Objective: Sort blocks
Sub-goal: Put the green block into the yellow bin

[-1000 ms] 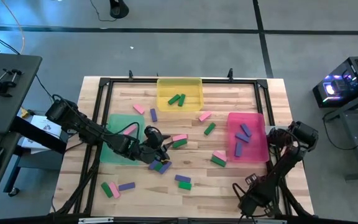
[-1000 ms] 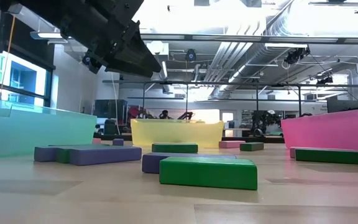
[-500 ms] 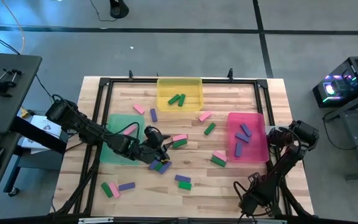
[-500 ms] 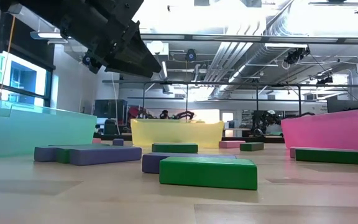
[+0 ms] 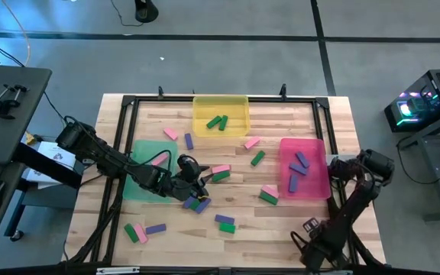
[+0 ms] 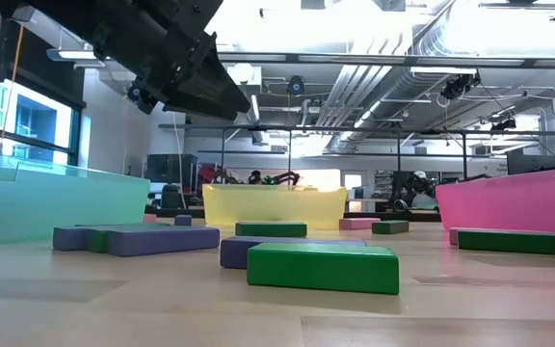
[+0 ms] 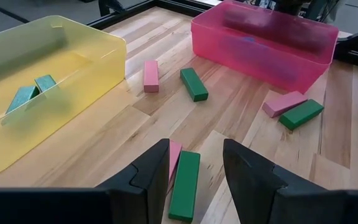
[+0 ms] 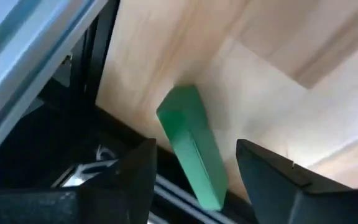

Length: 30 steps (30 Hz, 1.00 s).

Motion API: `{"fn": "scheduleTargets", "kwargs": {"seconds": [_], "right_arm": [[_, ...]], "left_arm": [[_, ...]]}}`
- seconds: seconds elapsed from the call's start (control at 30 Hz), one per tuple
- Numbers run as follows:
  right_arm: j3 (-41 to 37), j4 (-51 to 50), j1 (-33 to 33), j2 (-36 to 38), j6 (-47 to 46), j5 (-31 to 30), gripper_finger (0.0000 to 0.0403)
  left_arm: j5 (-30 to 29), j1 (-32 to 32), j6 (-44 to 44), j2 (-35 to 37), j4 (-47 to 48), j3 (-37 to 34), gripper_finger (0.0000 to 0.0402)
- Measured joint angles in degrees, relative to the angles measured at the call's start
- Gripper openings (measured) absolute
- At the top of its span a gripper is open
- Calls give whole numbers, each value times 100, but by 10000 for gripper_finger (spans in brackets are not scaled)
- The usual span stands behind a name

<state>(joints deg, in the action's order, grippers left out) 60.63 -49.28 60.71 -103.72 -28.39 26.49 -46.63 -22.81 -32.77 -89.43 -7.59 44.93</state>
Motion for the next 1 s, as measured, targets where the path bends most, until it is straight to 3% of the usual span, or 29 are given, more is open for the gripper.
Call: {"fn": "scheduleTargets", "kwargs": {"seconds": [0.3,0.4,0.53,0.63,0.7,0.87,1.0], "right_arm": [[-42,89,384,0,-174,-1232,190],[-40,60,327,0,-368,-1559,139],[-40,36,167,6,-332,-1770,36],[-37,85,-1,17,-290,-2029,26],[-20,231,-98,57,-266,-2693,39],[-5,853,-313,425,-9,-6207,26],[-59,1190,-319,735,108,-8341,24]], "left_arm": [[0,0,0,0,10,0,137],[0,0,0,0,8,0,137],[0,2,-2,0,6,0,137],[0,2,-2,0,1,0,137],[0,0,0,0,3,0,137],[0,-8,208,-1,-80,-2,137],[6,-72,1062,-135,-834,-2,137]]}}
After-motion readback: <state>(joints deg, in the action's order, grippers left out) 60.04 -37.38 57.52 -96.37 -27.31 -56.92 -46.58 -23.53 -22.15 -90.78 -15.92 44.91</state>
